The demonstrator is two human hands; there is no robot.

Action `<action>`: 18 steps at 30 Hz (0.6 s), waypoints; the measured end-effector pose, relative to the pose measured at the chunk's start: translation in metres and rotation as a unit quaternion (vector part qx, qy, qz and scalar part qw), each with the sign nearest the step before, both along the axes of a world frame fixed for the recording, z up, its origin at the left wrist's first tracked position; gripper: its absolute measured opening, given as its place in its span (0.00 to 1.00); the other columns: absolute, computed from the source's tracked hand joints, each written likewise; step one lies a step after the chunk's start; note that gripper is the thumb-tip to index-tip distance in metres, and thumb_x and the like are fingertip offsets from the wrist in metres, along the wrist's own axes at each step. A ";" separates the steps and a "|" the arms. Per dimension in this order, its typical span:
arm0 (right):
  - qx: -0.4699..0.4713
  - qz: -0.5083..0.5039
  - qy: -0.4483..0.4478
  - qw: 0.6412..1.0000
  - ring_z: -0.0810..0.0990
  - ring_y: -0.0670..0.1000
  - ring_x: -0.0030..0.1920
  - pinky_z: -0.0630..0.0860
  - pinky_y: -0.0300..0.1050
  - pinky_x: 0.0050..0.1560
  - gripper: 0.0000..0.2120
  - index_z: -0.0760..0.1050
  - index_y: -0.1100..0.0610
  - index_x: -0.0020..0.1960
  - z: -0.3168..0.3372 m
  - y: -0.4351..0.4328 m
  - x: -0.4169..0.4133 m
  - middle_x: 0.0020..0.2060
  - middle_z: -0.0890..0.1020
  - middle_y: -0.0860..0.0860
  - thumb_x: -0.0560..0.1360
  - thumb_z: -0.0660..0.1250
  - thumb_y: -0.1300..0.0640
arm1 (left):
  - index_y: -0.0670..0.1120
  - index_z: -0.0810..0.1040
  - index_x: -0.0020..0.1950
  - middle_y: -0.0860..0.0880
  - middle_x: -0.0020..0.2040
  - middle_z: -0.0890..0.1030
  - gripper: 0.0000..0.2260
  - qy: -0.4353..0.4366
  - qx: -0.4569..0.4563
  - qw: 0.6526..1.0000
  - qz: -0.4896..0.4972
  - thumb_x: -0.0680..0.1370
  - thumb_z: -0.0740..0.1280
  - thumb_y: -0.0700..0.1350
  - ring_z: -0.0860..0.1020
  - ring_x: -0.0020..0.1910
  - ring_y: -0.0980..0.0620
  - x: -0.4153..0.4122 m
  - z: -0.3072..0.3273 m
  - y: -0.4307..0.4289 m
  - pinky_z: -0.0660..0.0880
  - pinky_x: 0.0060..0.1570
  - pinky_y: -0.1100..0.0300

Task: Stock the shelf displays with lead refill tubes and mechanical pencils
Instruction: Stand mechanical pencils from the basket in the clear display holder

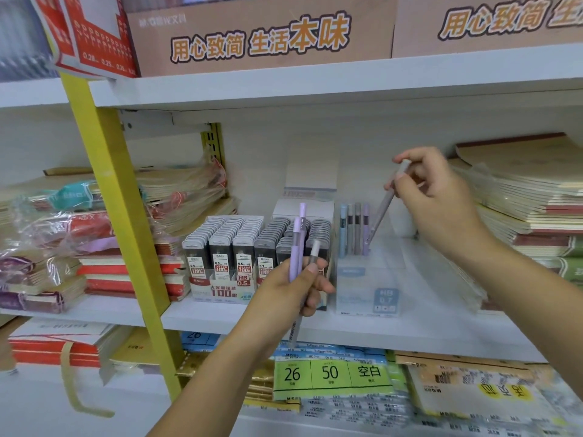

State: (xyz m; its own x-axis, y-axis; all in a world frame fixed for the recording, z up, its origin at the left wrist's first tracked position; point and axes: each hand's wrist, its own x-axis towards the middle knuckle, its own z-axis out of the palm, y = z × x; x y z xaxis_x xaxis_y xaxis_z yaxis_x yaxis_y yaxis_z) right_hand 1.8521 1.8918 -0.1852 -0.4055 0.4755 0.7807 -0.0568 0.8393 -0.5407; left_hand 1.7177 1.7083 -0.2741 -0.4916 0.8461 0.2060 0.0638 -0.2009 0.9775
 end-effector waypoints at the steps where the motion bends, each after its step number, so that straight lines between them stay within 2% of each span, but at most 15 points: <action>1: 0.038 -0.030 -0.050 0.998 0.74 0.42 0.33 0.68 0.41 0.33 0.08 0.71 0.46 0.55 -0.001 0.006 -0.001 0.42 0.82 0.49 0.78 0.62 0.57 | 0.46 0.78 0.56 0.50 0.37 0.83 0.09 0.005 0.000 1.000 -0.003 0.85 0.58 0.44 0.73 0.29 0.57 0.000 0.000 0.000 0.72 0.31 0.65; 4: 0.088 -0.072 -0.148 0.982 0.75 0.41 0.40 0.67 0.39 0.37 0.08 0.72 0.48 0.56 -0.006 0.021 -0.006 0.44 0.82 0.49 0.78 0.65 0.55 | 0.47 0.77 0.57 0.50 0.41 0.85 0.09 0.010 -0.003 1.000 -0.010 0.85 0.58 0.45 0.77 0.30 0.55 -0.002 0.000 -0.002 0.77 0.35 0.63; 6: 0.089 -0.077 -0.169 0.979 0.75 0.46 0.44 0.67 0.42 0.40 0.08 0.73 0.49 0.56 -0.011 0.028 -0.009 0.44 0.81 0.49 0.77 0.66 0.54 | 0.47 0.77 0.58 0.49 0.43 0.86 0.09 0.013 -0.005 1.000 -0.010 0.85 0.59 0.46 0.78 0.30 0.54 -0.003 -0.002 -0.002 0.80 0.37 0.60; 8: 0.088 -0.072 -0.175 0.978 0.75 0.46 0.44 0.67 0.42 0.41 0.08 0.72 0.47 0.54 -0.015 0.031 -0.012 0.43 0.80 0.47 0.76 0.67 0.53 | 0.48 0.76 0.59 0.49 0.44 0.86 0.09 0.014 -0.008 1.000 -0.007 0.85 0.59 0.47 0.78 0.30 0.54 -0.005 -0.003 -0.002 0.81 0.38 0.58; 12: 0.111 -0.063 -0.194 0.973 0.74 0.46 0.45 0.68 0.44 0.43 0.07 0.71 0.46 0.52 -0.023 0.032 -0.022 0.42 0.80 0.46 0.76 0.67 0.54 | 0.49 0.76 0.60 0.48 0.44 0.86 0.09 0.020 -0.014 1.000 -0.001 0.85 0.58 0.49 0.77 0.30 0.54 -0.007 -0.005 -0.001 0.78 0.35 0.61; 18: 0.153 -0.065 -0.209 0.964 0.73 0.47 0.45 0.66 0.45 0.41 0.08 0.70 0.49 0.52 -0.022 0.032 -0.028 0.37 0.78 0.42 0.76 0.67 0.52 | 0.48 0.76 0.60 0.48 0.41 0.85 0.10 0.028 -0.007 1.000 0.001 0.85 0.58 0.48 0.72 0.28 0.55 -0.010 -0.007 0.001 0.71 0.30 0.63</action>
State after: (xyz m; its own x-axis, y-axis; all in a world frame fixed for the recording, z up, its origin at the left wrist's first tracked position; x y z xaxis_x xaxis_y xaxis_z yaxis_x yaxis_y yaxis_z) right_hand 1.8241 1.9242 -0.2071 -0.6677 0.3173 0.6734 0.2292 0.9483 -0.2196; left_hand 1.7081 1.7089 -0.2813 -0.4818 0.8479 0.2213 0.1195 -0.1866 0.9751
